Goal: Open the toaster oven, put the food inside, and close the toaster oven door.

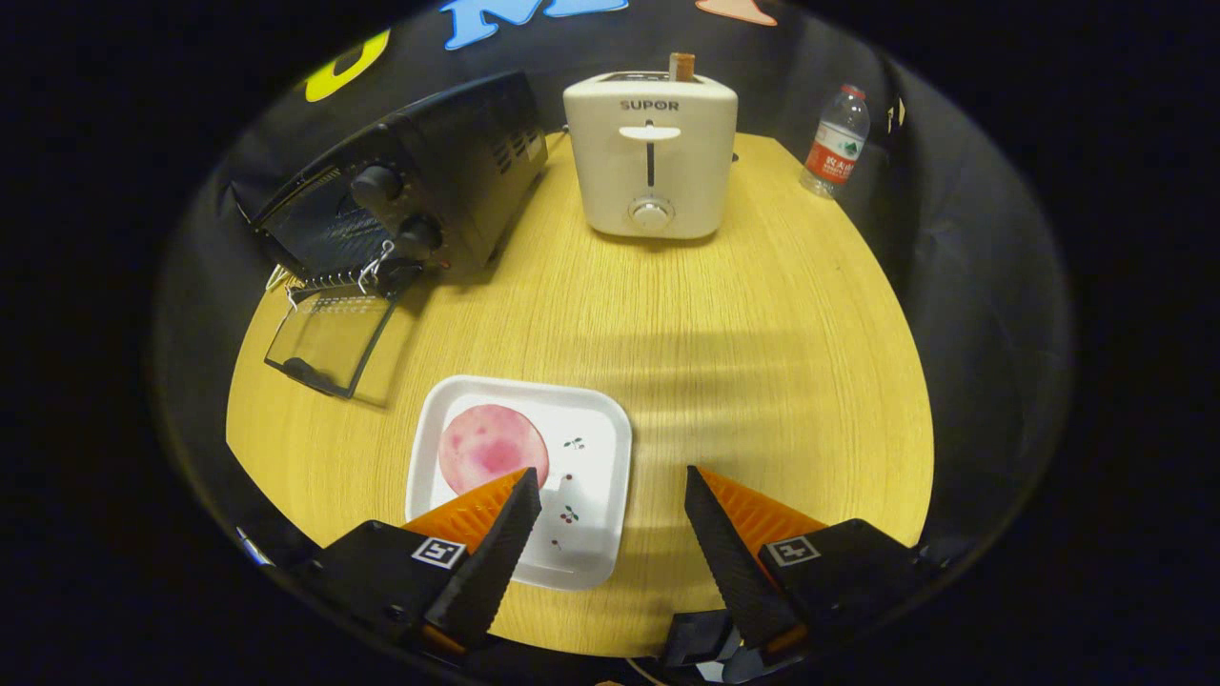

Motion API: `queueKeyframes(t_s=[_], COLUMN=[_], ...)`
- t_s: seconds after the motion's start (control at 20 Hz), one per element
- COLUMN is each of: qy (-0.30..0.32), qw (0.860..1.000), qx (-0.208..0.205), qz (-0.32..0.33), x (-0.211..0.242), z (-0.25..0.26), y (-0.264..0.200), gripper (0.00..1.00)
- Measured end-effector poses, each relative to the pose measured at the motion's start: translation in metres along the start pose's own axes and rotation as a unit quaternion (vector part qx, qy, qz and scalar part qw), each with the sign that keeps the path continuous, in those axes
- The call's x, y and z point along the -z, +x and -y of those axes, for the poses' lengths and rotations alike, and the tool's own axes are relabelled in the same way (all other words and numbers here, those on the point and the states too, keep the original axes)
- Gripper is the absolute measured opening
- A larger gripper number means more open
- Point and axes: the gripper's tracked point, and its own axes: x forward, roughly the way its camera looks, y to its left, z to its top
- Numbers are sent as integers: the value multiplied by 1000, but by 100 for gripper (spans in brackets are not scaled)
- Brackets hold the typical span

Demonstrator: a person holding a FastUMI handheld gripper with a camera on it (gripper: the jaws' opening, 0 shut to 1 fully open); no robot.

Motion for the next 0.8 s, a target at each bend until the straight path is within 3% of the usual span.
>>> queueKeyframes(t_s=[0.25, 0.5, 0.6, 0.7, 0.8], qy=[28, -5, 1, 15, 29], qw=[998, 997, 997, 996, 995], qx=[-6, 13, 10, 6, -2], qz=[-51, -69, -76, -82, -95], x=[24, 26, 26, 25, 28], z=[-9, -7, -5, -3, -2], y=[14, 16, 15, 15, 19], gripper=[95, 69, 52, 45, 31])
